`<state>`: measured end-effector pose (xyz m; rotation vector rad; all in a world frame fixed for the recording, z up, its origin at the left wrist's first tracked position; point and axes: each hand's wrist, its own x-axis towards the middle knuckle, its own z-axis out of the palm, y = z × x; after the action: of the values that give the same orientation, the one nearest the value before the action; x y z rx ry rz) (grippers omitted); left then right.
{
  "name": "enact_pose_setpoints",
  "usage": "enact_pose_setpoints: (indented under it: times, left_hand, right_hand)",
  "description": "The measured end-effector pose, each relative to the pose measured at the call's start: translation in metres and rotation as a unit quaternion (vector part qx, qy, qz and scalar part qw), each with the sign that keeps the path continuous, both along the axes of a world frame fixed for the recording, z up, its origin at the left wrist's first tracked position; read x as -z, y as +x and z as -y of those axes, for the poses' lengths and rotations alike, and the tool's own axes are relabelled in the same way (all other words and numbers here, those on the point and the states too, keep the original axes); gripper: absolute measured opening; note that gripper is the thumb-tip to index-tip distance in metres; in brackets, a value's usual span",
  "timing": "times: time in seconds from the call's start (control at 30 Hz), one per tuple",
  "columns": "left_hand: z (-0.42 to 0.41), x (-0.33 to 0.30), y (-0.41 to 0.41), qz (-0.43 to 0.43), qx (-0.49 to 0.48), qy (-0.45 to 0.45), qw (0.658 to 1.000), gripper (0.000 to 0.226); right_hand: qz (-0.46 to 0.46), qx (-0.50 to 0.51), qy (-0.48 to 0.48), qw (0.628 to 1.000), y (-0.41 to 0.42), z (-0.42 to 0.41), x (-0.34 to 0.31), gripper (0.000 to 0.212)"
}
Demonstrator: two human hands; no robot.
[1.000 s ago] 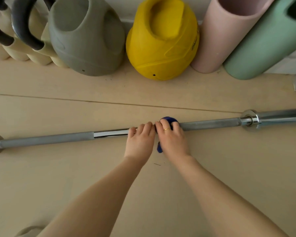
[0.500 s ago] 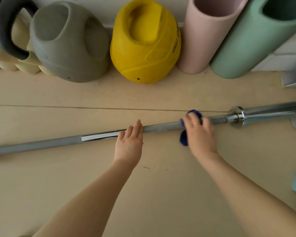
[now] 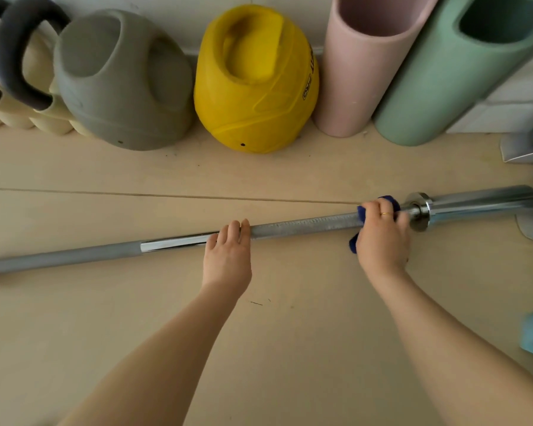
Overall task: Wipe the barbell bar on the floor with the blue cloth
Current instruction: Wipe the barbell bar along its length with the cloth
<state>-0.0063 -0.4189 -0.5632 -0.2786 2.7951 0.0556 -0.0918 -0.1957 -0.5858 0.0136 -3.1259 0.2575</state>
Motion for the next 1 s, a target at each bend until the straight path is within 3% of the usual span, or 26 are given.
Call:
enact_pose_setpoints:
  times: [0.2, 0.27, 0.37, 0.43, 0.5, 0.63, 0.7, 0.8, 0.87, 0.93, 1.0]
  left_hand:
    - [-0.005, -0.004, 0.003, -0.006, -0.015, 0.035, 0.999, 0.067]
    - [-0.001, -0.005, 0.007, -0.012, -0.017, 0.064, 0.998, 0.066]
    - [0.02, -0.004, 0.014, -0.01, -0.006, 0.125, 0.992, 0.07]
    - [0.03, -0.005, 0.016, -0.005, 0.012, 0.151, 0.988, 0.073]
    - [0.032, -0.008, 0.017, -0.004, -0.006, 0.192, 0.981, 0.072]
    - [0.038, -0.011, 0.013, -0.024, -0.114, 0.37, 0.922, 0.059]
    - [0.045, -0.011, 0.012, -0.031, -0.15, 0.425, 0.892, 0.05]
    - [0.05, -0.012, 0.01, -0.033, -0.155, 0.442, 0.883, 0.047]
    - [0.052, -0.012, 0.007, -0.03, -0.161, 0.444, 0.881, 0.047]
    - [0.056, -0.011, 0.003, -0.004, -0.136, 0.425, 0.895, 0.048]
    - [0.061, -0.011, 0.001, 0.024, -0.09, 0.39, 0.916, 0.049]
  right_hand:
    - [0.018, -0.163, -0.039, 0.986, 0.04, 0.06, -0.001, 0.051]
    - [0.018, -0.184, -0.04, 0.982, 0.031, 0.056, -0.007, 0.049]
    - [0.017, -0.08, 0.001, 0.997, 0.016, 0.047, -0.013, 0.023]
    - [0.045, -0.009, 0.001, 0.999, 0.015, 0.06, -0.01, 0.021]
    - [0.03, -0.024, 0.002, 0.999, 0.029, 0.087, -0.01, 0.023]
    - [0.019, -0.164, -0.038, 0.986, 0.067, 0.15, -0.009, 0.026]
    - [0.071, -0.169, -0.076, 0.98, 0.08, 0.17, -0.011, 0.046]
    - [0.104, -0.161, -0.083, 0.978, 0.083, 0.176, -0.016, 0.058]
    - [0.119, -0.208, -0.07, 0.968, 0.075, 0.166, -0.023, 0.07]
    - [0.148, -0.261, -0.042, 0.953, 0.067, 0.151, -0.025, 0.072]
    - [0.112, -0.259, -0.008, 0.959, 0.06, 0.138, -0.029, 0.065]
